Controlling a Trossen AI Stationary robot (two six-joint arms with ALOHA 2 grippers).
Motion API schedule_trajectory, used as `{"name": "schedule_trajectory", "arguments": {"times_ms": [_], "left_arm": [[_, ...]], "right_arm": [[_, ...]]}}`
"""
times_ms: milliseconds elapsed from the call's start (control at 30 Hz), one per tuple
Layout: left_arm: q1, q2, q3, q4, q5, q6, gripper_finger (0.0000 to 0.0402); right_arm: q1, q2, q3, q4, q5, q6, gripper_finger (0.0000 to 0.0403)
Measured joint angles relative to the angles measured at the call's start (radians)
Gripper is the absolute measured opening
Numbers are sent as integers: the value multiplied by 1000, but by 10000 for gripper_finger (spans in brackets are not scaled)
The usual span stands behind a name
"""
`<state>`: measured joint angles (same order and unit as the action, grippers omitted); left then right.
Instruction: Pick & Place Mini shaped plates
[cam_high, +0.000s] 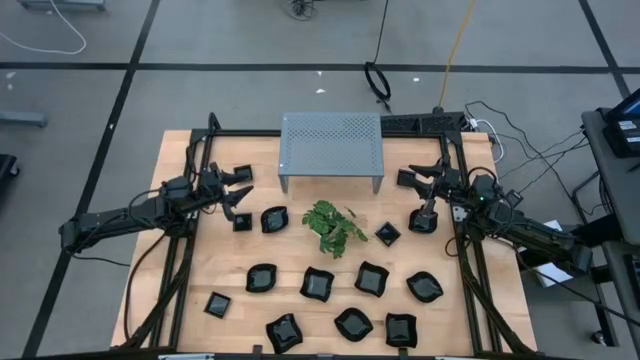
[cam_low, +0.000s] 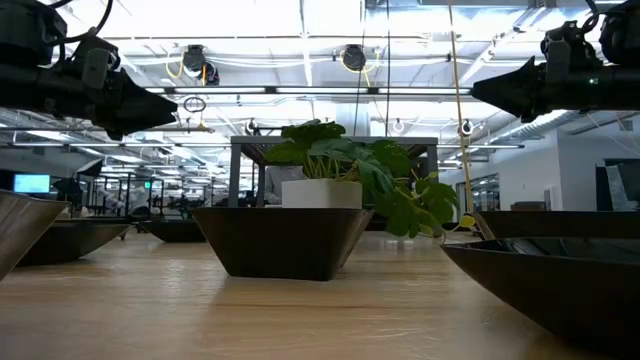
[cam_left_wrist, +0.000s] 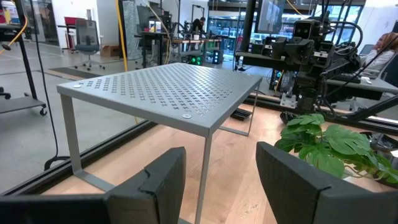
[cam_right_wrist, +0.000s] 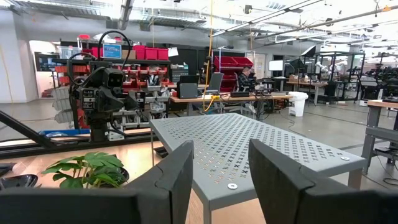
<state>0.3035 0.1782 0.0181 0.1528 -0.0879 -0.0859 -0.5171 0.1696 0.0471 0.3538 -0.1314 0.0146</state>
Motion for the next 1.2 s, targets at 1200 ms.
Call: {"name": "schedule_trajectory", "arguments": {"times_ms": [1200], "left_arm": [[0,0,0,3,-27,56,200]], "right_arm": [[0,0,0,0,0,0,142]]}}
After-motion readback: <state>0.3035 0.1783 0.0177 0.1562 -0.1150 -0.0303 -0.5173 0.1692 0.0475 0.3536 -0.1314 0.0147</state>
